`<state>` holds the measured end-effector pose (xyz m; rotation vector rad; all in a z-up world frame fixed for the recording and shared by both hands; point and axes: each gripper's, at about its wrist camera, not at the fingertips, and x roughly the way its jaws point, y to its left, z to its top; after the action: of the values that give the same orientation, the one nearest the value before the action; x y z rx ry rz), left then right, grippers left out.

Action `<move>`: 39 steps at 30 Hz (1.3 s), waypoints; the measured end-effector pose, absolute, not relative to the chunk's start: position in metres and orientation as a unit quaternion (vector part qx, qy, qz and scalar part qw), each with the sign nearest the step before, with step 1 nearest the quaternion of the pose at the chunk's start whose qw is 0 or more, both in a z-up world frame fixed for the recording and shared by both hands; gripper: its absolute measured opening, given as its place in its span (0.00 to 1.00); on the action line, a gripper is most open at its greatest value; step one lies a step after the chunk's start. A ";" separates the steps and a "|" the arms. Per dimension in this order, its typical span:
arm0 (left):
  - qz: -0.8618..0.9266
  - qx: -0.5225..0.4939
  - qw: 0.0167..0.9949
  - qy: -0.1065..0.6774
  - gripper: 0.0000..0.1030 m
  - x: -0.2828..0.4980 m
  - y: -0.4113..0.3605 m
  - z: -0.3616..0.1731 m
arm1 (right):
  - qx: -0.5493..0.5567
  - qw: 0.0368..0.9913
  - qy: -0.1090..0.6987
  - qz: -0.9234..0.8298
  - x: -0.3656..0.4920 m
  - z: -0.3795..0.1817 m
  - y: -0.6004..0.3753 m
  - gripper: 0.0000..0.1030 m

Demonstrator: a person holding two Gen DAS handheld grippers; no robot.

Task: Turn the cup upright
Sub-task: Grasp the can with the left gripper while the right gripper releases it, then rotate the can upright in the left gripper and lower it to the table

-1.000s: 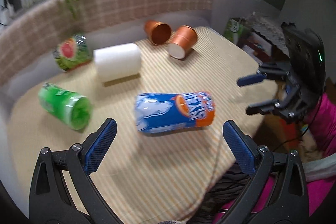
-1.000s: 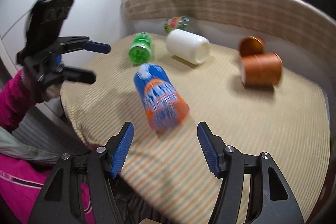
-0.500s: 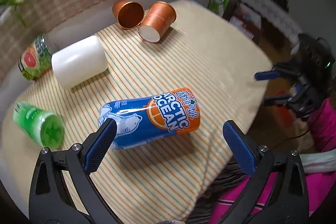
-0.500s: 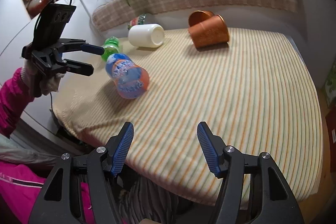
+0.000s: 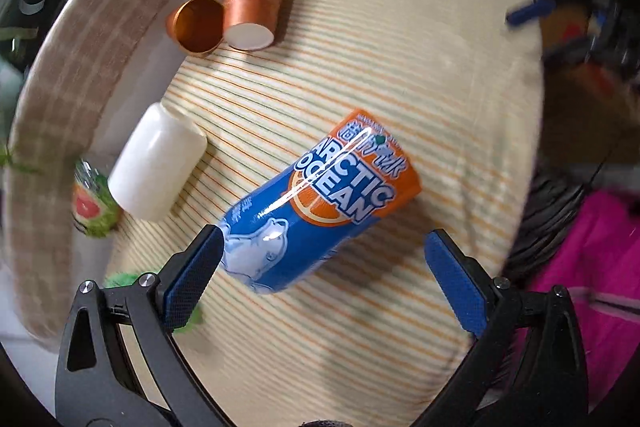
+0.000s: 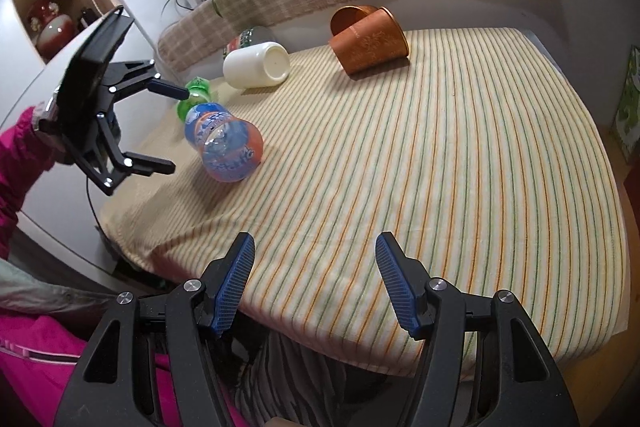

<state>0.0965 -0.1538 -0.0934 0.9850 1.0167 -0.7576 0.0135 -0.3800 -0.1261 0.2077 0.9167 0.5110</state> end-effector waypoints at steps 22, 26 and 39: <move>-0.355 0.544 0.618 0.442 0.73 0.109 -0.198 -0.144 | 0.126 0.857 0.447 0.223 0.017 -0.135 -0.396 0.61; -0.350 0.528 0.634 0.443 0.68 0.114 -0.192 -0.139 | 0.123 0.857 0.448 0.225 0.017 -0.134 -0.393 0.61; -0.334 0.376 0.748 0.434 0.62 0.130 -0.149 -0.093 | 0.114 0.857 0.443 0.236 0.016 -0.128 -0.374 0.61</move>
<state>0.1303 -0.1487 -0.0928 0.8225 0.9491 -0.7304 0.0160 -0.3744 -0.1275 0.2385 0.9318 0.4965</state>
